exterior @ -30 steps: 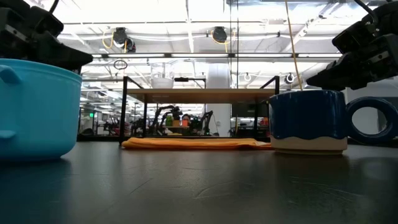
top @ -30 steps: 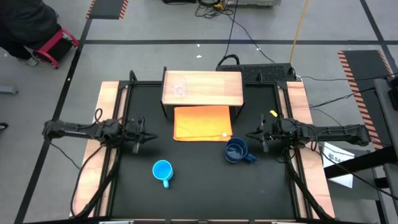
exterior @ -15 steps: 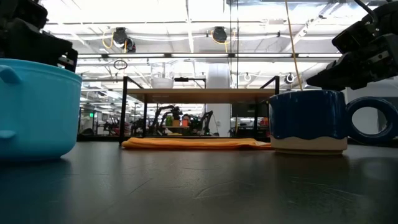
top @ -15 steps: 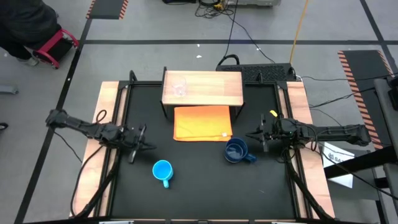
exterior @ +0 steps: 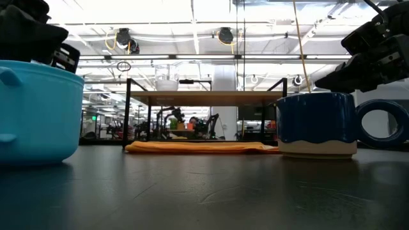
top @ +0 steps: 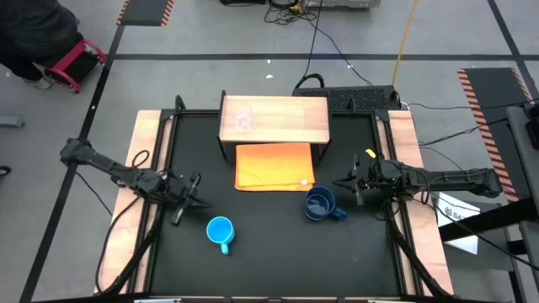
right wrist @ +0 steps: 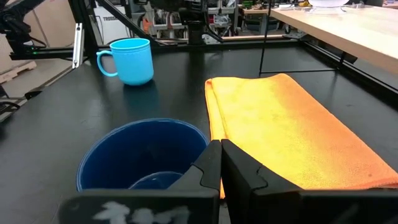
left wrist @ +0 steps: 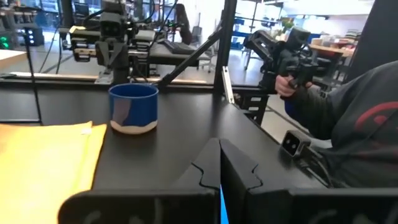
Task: Stack small to large cups/mugs on shelf
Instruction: Put the light blue mug on the shelf
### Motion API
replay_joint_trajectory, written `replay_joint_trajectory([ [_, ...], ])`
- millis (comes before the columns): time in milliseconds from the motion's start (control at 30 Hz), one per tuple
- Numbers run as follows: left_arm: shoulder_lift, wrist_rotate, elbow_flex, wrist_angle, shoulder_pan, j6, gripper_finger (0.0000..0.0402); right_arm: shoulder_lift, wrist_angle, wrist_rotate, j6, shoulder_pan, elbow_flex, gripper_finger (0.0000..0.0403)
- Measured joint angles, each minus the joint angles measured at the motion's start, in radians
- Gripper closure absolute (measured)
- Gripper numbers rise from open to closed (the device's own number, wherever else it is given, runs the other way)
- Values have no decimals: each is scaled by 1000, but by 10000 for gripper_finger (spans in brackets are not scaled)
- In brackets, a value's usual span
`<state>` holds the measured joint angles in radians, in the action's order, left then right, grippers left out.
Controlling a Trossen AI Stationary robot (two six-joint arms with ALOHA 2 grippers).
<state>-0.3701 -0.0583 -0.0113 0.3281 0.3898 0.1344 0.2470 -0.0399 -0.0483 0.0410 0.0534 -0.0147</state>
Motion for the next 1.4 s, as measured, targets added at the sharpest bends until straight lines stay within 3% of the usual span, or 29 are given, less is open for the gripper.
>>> replay_joint_trajectory([
  [233, -187, -17, -24, 99, 39, 23, 401, 0, 0, 0, 2, 0, 0, 403],
  [467, -314, -19, -127, 79, 97, -38, 401, 0, 0, 0, 8, 0, 0, 403],
  [833, -437, -50, -462, -457, 58, 140, 401, 0, 0, 0, 6, 0, 0, 403],
  [967, -483, 4, -571, -611, 54, 160, 401, 0, 0, 0, 1, 0, 0, 403],
  [1167, -560, 35, -694, -728, 54, 187, 401, 0, 2, 0, 0, 0, 0, 403],
  [1400, -678, 64, -749, -811, 40, 206, 401, 0, 3, 0, -8, 0, 0, 403],
])
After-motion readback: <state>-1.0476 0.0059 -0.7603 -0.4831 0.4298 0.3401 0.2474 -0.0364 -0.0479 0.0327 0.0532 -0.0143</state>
